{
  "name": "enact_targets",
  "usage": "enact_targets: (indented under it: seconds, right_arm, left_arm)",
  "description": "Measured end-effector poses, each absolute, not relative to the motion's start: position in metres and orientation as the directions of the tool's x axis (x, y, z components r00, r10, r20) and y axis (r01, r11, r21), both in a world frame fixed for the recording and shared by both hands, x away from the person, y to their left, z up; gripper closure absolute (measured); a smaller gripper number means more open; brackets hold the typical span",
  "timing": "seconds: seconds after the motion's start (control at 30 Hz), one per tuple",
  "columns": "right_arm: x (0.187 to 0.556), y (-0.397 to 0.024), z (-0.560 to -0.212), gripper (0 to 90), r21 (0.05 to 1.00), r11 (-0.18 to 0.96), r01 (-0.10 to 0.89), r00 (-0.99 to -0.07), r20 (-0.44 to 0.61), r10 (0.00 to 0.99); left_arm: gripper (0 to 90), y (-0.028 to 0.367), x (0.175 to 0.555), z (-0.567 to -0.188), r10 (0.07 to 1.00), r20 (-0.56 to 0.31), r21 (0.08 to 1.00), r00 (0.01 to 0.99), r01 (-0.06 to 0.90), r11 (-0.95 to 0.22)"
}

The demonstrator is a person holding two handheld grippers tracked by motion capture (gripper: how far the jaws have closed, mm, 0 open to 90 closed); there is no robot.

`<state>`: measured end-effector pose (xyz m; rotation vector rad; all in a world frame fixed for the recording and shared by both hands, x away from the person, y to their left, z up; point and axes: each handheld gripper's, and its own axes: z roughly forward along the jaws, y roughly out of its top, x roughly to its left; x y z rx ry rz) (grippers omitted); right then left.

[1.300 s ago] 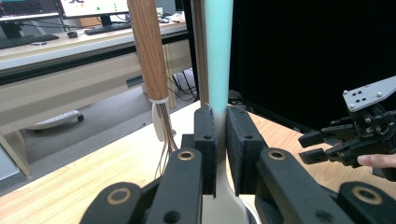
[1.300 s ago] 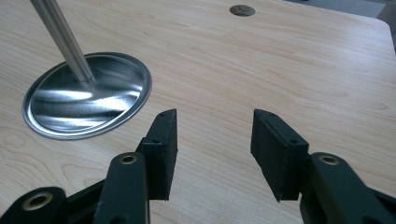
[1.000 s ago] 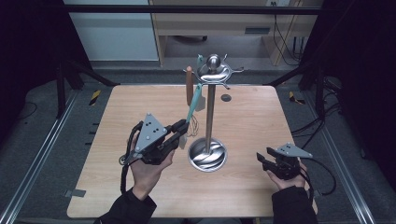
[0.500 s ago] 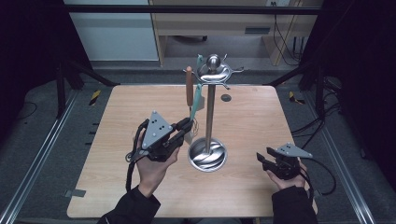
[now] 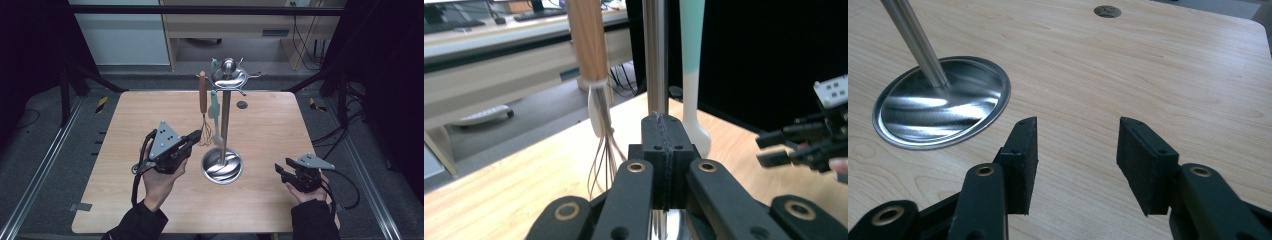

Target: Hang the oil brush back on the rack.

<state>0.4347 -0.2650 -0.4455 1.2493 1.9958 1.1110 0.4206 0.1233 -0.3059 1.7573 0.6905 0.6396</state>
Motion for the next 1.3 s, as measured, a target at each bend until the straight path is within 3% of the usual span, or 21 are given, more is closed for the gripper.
enact_targets:
  seconds: [0.57,0.97,1.3]
  right_arm:
    - [0.436,-0.264,-0.447,46.8,0.852,0.234,0.468,-0.423,-0.016,0.906]
    - [0.437,-0.265,-0.449,42.0,0.841,0.23,0.491,-0.414,-0.007,0.91]
    - [0.439,-0.267,-0.454,40.2,0.819,0.223,0.528,-0.405,0.012,0.914]
  left_arm:
    - [79.4,0.182,0.416,-0.369,0.739,0.055,0.897,0.671,0.292,-0.332]
    - [53.2,0.215,0.43,-0.42,0.805,0.04,0.855,0.592,0.396,-0.334]
    - [41.1,0.248,0.434,-0.455,0.851,0.024,0.814,0.525,0.484,-0.321]
